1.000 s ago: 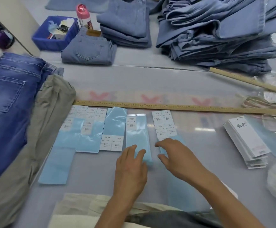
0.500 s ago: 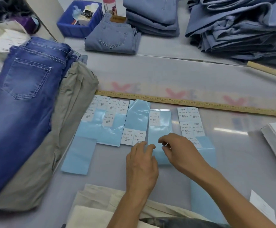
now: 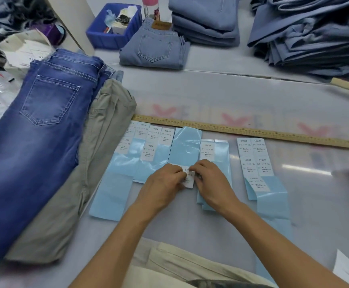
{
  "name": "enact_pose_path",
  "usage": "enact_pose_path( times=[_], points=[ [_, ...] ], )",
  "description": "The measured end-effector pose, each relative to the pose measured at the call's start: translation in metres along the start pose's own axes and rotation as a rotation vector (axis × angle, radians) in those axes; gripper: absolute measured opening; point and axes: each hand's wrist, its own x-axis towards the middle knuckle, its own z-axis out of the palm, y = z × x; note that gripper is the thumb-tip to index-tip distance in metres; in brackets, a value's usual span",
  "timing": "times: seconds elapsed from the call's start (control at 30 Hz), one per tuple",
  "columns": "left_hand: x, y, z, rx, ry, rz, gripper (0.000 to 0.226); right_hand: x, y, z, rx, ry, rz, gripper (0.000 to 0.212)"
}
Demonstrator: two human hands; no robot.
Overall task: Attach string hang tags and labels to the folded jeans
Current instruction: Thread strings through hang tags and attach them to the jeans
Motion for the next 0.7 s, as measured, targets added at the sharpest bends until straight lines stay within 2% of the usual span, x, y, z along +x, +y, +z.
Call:
enact_pose_path(
  times=[0.17, 0.33, 0.47, 0.6, 0.7],
  points=[
    [0.005, -0.012, -0.003, 0.055, -0.016, 0.122, 0.010, 0.002, 0.002, 0.000, 0.025, 0.025, 0.032, 0.025],
    [0.008, -0.015, -0.010, -0.003, -0.067, 0.106, 0.019, -0.003, 0.004, -0.004, 0.111, 0.065, 0.059, 0.020],
    [0.008, -0.016, -0.008, -0.021, -0.062, 0.095, 0.018, -0.011, 0.007, 0.000, 0.098, 0.080, 0.038, 0.016],
    [0.006, -0.017, -0.004, -0.081, 0.009, 0.072, 0.014, -0.012, 0.007, 0.007, -0.012, 0.099, -0.024, 0.031],
    [0.010, -0.021, 0.000, -0.081, 0.110, 0.021, 0.037, -0.006, 0.004, 0.014, -0.221, 0.072, -0.013, 0.046]
  ],
)
